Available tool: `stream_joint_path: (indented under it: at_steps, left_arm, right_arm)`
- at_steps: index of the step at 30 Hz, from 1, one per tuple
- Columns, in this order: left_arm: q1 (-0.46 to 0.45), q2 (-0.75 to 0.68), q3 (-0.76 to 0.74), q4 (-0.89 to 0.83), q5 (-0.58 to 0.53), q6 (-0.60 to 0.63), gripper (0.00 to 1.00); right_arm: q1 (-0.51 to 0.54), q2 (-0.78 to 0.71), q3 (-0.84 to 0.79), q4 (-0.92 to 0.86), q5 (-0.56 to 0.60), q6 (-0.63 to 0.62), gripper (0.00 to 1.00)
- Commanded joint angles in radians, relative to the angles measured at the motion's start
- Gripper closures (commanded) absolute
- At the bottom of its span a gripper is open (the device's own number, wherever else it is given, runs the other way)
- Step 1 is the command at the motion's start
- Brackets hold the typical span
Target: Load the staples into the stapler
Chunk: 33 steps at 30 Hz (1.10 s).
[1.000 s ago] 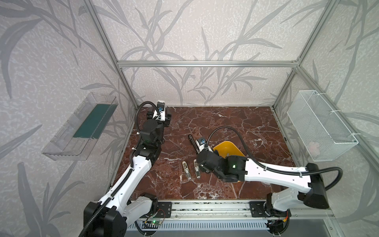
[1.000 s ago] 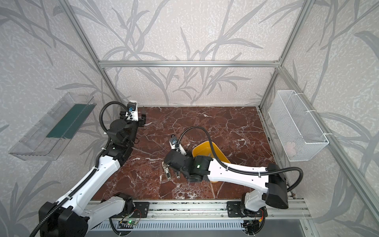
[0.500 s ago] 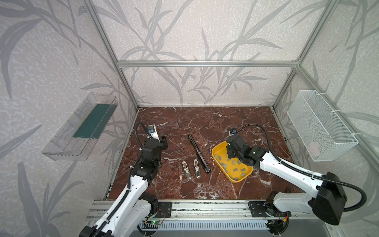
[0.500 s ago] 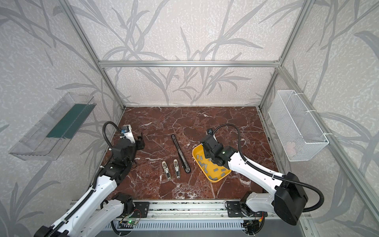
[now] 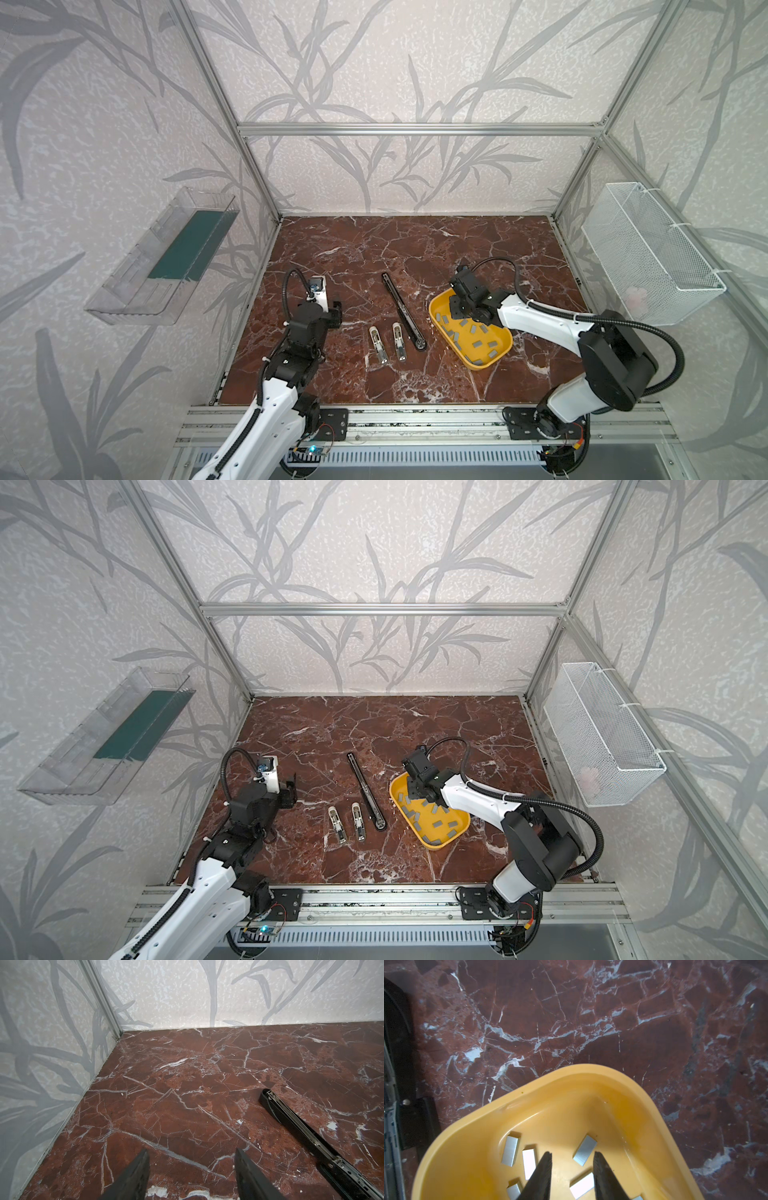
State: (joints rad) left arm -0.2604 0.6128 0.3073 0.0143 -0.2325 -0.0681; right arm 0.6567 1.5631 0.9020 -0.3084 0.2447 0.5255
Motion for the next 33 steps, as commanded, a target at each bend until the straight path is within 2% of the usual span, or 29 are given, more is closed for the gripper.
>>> stream_joint_path:
  at_steps: [1,4,9,19,33]
  left_arm:
    - [0.003,-0.042,-0.078,-0.006,0.009,0.043,0.32]
    - [0.001,-0.102,-0.089,-0.022,0.088,0.070,0.36]
    - [0.002,-0.171,-0.137,0.004,0.064,0.068,0.31]
    - [0.001,-0.154,-0.142,0.022,0.056,0.064,0.31]
    - [0.001,-0.141,-0.144,0.033,0.052,0.062,0.31]
  right_arm:
    - [-0.032,0.019,0.014,0.022,-0.027,0.046,0.65]
    - [-0.054,0.044,0.016,0.022,-0.059,0.056,0.66]
    - [-0.059,0.070,0.038,-0.012,-0.059,0.057,0.66]
    - [-0.060,0.133,0.045,-0.030,-0.118,0.100,0.70]
    - [-0.060,0.081,0.019,-0.042,-0.044,0.104,0.71]
